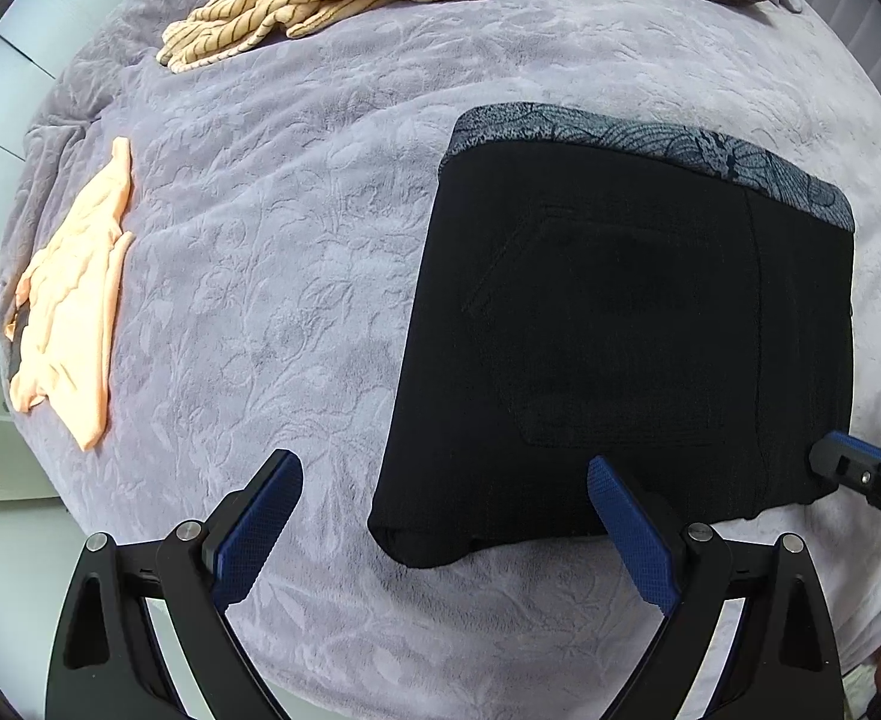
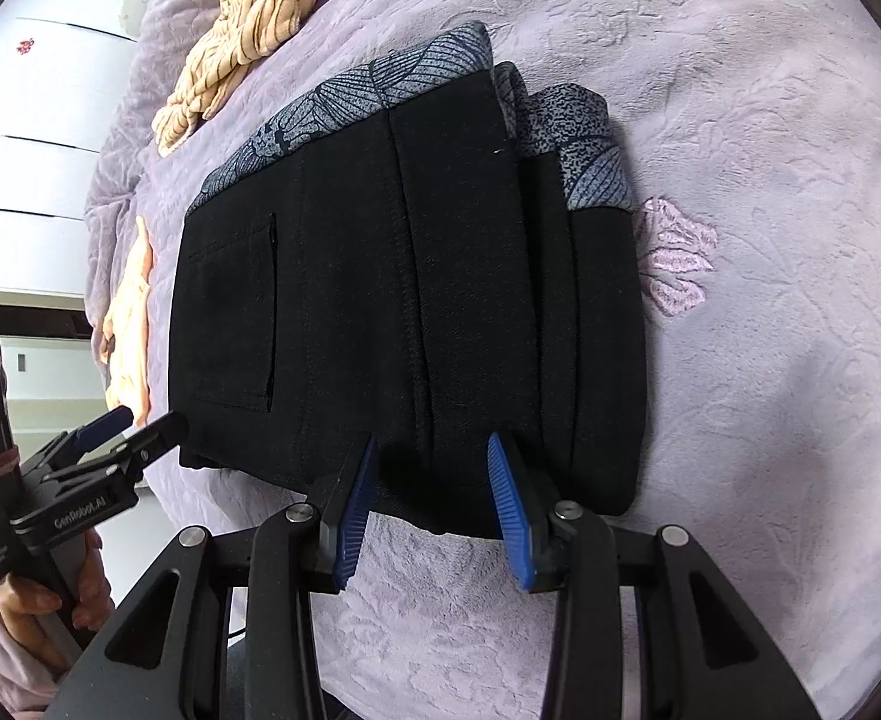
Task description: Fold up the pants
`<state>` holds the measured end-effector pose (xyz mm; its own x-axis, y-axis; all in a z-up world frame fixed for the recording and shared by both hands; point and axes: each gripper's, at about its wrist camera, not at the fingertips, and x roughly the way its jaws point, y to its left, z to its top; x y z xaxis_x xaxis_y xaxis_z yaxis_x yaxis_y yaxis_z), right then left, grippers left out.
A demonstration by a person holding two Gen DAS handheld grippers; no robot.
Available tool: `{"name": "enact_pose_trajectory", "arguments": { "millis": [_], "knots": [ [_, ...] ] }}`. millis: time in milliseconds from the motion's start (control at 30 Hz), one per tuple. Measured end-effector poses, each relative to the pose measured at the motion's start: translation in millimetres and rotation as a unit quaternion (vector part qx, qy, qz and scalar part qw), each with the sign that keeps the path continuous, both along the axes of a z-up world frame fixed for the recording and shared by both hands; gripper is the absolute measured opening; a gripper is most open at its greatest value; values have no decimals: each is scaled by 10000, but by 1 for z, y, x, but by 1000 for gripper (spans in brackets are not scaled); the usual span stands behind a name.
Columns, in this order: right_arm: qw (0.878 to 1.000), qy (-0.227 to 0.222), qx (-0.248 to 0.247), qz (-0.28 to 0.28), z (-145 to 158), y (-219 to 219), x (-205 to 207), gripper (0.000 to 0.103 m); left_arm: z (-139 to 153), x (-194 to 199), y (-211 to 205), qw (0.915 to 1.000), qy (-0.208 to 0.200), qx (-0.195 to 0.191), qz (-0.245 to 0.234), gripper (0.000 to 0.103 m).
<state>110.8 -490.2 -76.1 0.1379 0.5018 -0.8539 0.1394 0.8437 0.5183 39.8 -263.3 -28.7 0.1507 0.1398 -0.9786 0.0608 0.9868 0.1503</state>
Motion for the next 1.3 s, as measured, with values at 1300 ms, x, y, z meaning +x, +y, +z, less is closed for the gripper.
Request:
{"name": "enact_pose_trajectory", "arguments": {
  "millis": [1300],
  "knots": [
    [9937,-136,387,-1039,6,-64,9,82,-23,107,52,9971,-230,-242,686,97]
  ]
}}
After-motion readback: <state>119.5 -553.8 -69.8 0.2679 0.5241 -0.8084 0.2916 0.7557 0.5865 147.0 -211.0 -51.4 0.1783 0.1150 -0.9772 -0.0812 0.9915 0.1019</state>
